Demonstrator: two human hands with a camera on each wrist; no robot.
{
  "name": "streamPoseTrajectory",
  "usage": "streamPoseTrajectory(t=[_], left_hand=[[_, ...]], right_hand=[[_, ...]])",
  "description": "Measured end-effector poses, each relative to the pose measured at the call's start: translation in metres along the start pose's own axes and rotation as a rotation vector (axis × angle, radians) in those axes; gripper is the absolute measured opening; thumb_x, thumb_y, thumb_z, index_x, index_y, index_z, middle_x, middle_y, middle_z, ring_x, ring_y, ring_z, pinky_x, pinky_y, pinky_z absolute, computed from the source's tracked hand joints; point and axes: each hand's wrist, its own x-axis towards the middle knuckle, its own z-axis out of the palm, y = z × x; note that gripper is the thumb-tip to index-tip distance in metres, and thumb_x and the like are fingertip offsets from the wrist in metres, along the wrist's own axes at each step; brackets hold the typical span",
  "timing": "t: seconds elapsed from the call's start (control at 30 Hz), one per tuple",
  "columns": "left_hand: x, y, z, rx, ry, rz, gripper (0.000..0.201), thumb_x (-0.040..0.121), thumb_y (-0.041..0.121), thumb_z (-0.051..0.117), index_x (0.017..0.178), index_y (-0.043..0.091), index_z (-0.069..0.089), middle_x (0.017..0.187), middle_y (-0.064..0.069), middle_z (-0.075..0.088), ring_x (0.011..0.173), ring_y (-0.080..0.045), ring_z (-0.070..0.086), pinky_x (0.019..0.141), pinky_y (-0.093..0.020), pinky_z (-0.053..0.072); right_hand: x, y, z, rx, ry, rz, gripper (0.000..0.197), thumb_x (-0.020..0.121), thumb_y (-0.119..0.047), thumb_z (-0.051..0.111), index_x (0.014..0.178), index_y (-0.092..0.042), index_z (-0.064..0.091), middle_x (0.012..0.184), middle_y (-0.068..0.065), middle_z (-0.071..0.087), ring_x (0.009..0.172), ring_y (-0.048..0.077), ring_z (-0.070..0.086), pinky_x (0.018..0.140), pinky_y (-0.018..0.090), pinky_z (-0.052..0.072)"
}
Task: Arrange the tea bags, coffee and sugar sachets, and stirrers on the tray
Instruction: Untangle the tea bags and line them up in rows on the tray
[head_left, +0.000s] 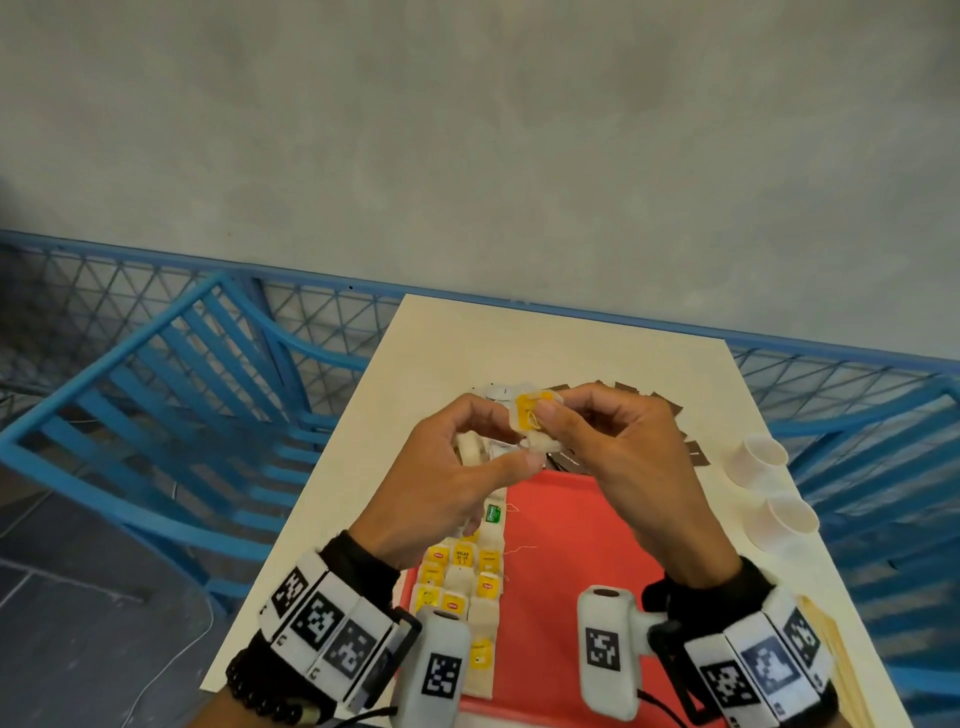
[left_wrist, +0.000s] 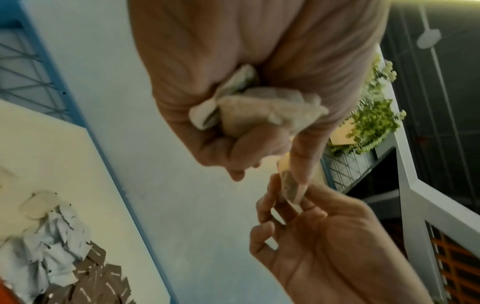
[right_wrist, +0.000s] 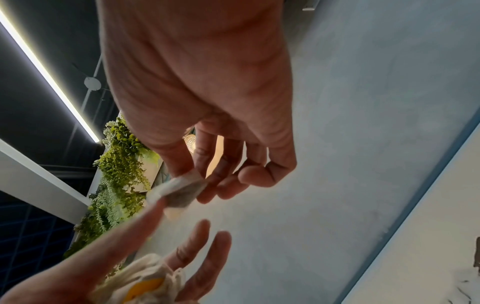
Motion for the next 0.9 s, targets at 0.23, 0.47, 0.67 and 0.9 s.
streamPoseTrajectory(t=[0.23, 0.47, 0.67, 0.9], left_hand=[[0.007, 0.004, -0.008, -0.118, 0.042, 0.002, 0.046, 0.083, 0.052, 0.058, 0.1, 0.01, 0.068, 0.052, 0.002, 0.053, 0.037, -0.018, 0.038, 0.038, -0.022, 0.035], [0.017, -0.02, -0.018, -0.183, 0.155, -0.018, 0.021, 0.082, 0.032, 0.072, 0.086, 0.012, 0.071, 0.05, -0.003, 0.047, 0.037, -0.019, 0.033, 0.039, -0.021, 0.032], [0.017, -0.058, -0.037, -0.11, 0.191, -0.133, 0.013, 0.089, 0.021, 0.07, 0.086, 0.008, 0.069, 0.048, 0.007, 0.049, 0.036, -0.015, 0.034, 0.037, -0.022, 0.032], [-0.022, -0.138, -0.049, -0.009, 0.325, -0.372, 0.016, 0.09, 0.025, 0.069, 0.086, 0.01, 0.072, 0.071, -0.005, 0.071, 0.038, -0.003, 0.047, 0.04, -0.016, 0.036]], right_hand=[[0.004, 0.003, 0.005, -0.001, -0.026, 0.002, 0.014, 0.089, -0.027, 0.069, 0.093, -0.016, 0.077, 0.088, 0.001, 0.076, 0.086, 0.025, 0.07, 0.078, 0.036, 0.057], [0.006, 0.016, 0.02, 0.057, -0.1, 0.027, 0.017, 0.086, -0.017, 0.073, 0.103, -0.019, 0.07, 0.08, 0.0, 0.075, 0.078, 0.013, 0.071, 0.077, 0.03, 0.056], [0.008, 0.046, 0.037, 0.03, -0.155, 0.149, 0.016, 0.083, -0.023, 0.075, 0.099, -0.019, 0.074, 0.083, 0.001, 0.076, 0.076, 0.012, 0.068, 0.075, 0.029, 0.056], [-0.016, 0.144, 0.077, -0.134, -0.284, 0.507, 0.015, 0.087, -0.013, 0.075, 0.074, -0.009, 0.069, 0.059, -0.001, 0.059, 0.054, 0.01, 0.053, 0.054, 0.025, 0.042]])
